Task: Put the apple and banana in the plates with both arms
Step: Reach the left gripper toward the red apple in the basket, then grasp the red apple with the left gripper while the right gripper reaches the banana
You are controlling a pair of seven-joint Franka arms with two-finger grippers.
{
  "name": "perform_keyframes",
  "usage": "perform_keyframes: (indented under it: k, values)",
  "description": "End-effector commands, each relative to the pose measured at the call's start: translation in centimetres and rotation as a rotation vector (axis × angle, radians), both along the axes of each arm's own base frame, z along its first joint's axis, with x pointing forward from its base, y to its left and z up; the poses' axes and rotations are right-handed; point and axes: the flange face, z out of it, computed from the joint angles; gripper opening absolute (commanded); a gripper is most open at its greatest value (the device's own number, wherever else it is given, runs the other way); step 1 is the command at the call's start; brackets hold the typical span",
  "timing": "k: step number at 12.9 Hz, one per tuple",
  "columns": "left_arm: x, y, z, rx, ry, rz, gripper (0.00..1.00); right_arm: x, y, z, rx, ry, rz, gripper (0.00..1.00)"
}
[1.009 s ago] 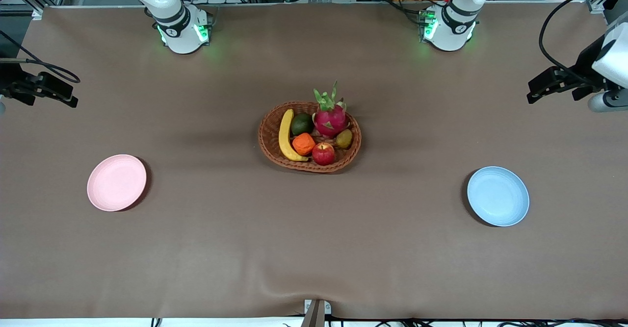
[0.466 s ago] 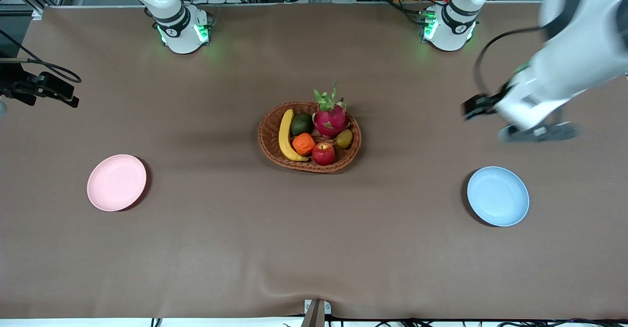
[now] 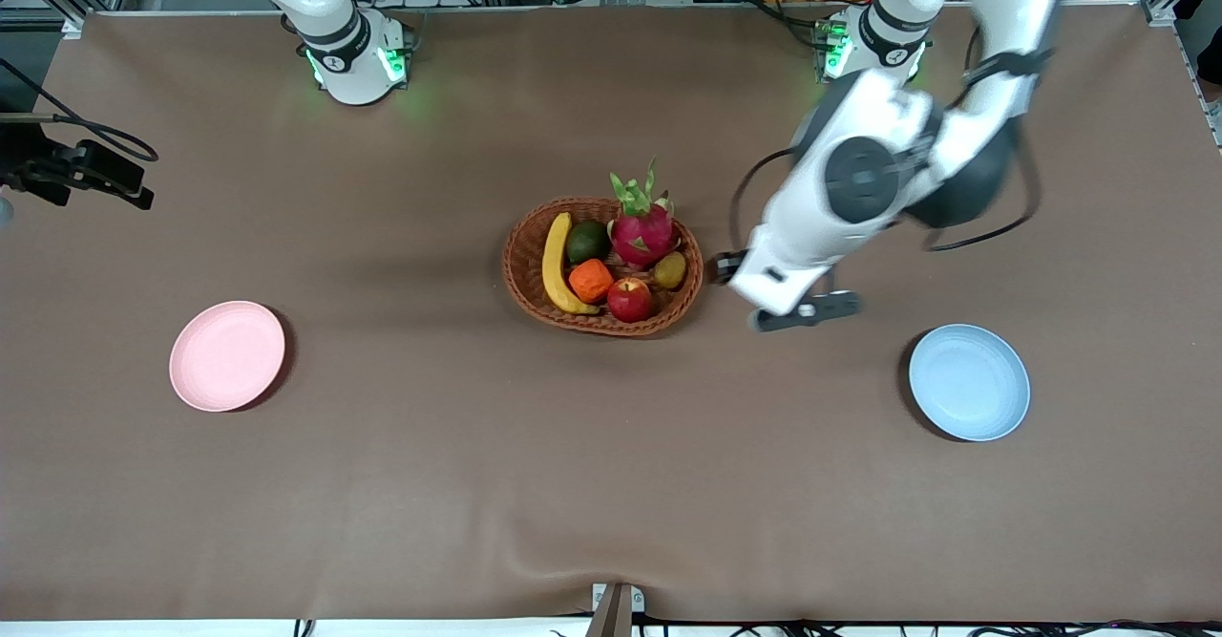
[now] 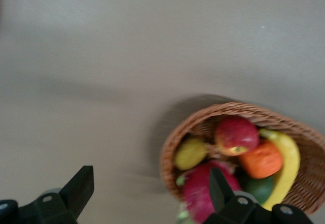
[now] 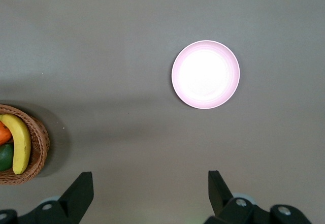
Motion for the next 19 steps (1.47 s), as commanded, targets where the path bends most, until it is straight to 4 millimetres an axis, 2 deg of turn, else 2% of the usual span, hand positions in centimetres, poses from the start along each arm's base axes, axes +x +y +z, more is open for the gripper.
perform_keyframes:
  k: [1,3,5,8,9,11,13,15,17,19]
  values:
    - [-0.1,-3.9,-3.5,-0.011,-0.012,0.127,1.00,-0.1,0.0,0.5,0.004,-0.005,-0.016,1.00]
    - [-0.6,-6.3,-6.2,-0.035,-0.029,0.192,1.00,-0.1,0.0,0.7,0.004,-0.005,-0.017,1.00]
    - [-2.5,-10.0,-9.7,-0.043,-0.036,0.212,1.00,-0.1,0.0,0.7,0.004,-0.006,-0.017,1.00]
    - [-3.8,-12.6,-12.9,-0.064,-0.058,0.239,1.00,0.0,0.6,0.6,0.008,-0.008,-0.008,1.00]
    - [-3.7,-12.7,-13.4,-0.073,-0.069,0.242,1.00,0.2,2.1,0.4,0.009,-0.006,0.020,1.00]
    - [-4.3,-13.2,-14.0,-0.058,-0.081,0.214,1.00,1.2,6.5,-1.8,0.004,0.034,0.098,1.00]
    - [-4.7,-13.5,-15.4,-0.022,-0.098,0.169,1.00,2.0,9.8,-4.3,-0.002,0.078,0.149,1.00]
    - [-5.2,-13.7,-17.2,0.008,-0.102,0.127,0.99,3.0,13.7,-7.9,-0.016,0.126,0.212,1.00]
    - [-6.1,-14.3,-18.7,0.019,-0.088,0.112,0.96,4.4,16.9,-10.5,-0.019,0.098,0.255,1.00]
    - [-6.0,-14.3,-18.8,0.020,-0.101,0.098,0.85,5.3,20.2,-13.6,-0.026,0.089,0.301,1.00]
